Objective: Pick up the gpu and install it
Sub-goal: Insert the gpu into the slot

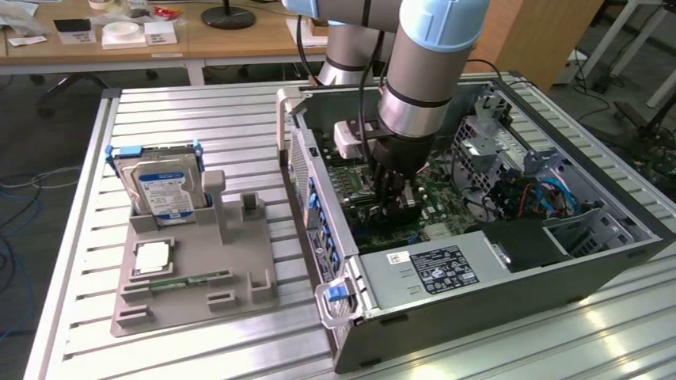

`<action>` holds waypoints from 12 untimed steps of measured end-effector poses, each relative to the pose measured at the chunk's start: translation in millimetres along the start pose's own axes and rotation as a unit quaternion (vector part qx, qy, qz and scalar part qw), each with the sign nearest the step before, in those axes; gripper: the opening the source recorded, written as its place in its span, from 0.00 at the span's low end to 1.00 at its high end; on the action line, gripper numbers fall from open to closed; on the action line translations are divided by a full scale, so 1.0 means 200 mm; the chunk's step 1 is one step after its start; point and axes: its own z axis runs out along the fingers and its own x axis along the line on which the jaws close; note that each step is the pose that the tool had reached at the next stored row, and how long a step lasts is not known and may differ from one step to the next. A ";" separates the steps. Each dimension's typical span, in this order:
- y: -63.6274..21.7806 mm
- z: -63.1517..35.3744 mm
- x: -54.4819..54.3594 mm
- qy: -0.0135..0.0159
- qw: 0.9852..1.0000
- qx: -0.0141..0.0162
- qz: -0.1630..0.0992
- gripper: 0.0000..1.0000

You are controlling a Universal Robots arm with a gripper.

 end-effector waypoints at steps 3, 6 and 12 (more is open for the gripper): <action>-0.001 -0.003 0.00 0.001 1.000 0.000 0.000 0.39; -0.001 -0.004 0.00 0.001 1.000 0.000 0.000 0.45; -0.001 -0.010 0.00 0.001 1.000 0.000 0.000 0.51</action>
